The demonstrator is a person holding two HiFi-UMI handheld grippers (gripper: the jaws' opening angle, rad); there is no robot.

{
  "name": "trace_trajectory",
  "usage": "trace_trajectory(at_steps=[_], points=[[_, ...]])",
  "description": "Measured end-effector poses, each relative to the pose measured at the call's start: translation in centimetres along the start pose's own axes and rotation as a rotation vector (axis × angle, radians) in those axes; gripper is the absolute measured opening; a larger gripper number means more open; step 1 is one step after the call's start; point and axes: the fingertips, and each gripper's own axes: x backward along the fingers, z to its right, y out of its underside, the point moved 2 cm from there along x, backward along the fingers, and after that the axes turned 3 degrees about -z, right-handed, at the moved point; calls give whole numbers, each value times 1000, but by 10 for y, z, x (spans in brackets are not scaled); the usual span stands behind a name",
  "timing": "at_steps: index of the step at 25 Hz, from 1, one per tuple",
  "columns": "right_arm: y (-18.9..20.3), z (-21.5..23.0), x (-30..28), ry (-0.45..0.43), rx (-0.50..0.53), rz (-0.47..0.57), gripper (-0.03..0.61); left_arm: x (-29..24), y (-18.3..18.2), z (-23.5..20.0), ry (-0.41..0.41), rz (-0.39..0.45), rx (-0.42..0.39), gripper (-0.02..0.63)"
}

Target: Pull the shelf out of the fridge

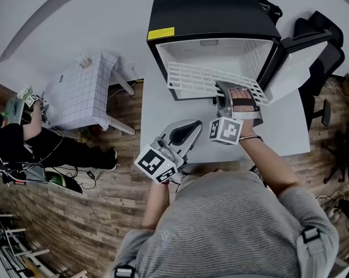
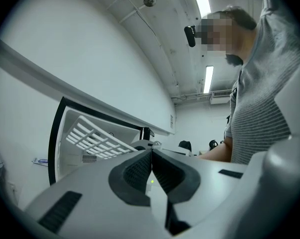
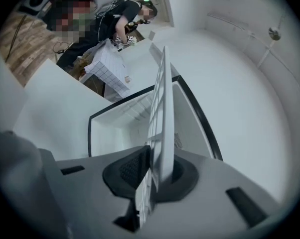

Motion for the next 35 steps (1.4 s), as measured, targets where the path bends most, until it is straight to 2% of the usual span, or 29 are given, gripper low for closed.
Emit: trace_trajectory(at_steps=[6,17,23,28,35], points=[[12,9,20,-33,-195,66,35,-1,3,-3,-12,-4,6,12],[22,23,58,-259,-712,329,35,-23,5,3,22,-33,-2,12],[18,45,75,-348,-973,493,35,-33,6,6,40,-44,-8,11],[20,53,83,-381,-1083,533,35,-39,6,11,56,-53,-15,12],[23,53,93,-389,-1114,569,35,-45,9,15,72,-61,-14,12]])
